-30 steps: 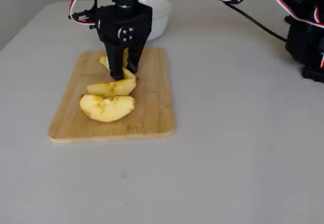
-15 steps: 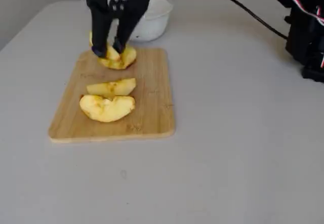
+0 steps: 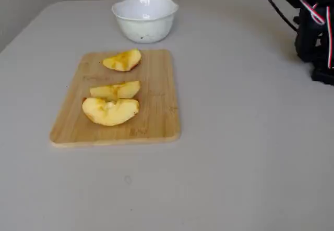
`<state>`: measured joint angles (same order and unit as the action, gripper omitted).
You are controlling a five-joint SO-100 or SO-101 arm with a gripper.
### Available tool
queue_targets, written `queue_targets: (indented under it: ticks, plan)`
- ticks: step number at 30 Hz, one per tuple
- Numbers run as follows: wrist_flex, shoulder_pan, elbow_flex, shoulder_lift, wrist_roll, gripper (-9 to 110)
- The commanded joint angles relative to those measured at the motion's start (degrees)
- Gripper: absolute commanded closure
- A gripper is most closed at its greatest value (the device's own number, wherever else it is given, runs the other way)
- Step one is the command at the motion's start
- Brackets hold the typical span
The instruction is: Pick up the second from the right apple slice from the cutting board and place it into the bowl
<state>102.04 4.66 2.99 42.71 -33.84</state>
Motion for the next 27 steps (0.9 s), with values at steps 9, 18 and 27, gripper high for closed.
queue_targets:
  ticks: [9,18,27]
  plan:
    - [2.29,8.0,1.76,-5.98,-2.37,54]
    - [2.37,6.24,1.67,0.35,-1.32,26]
    - [2.55,-3.87,-7.56,29.44,4.04,54]
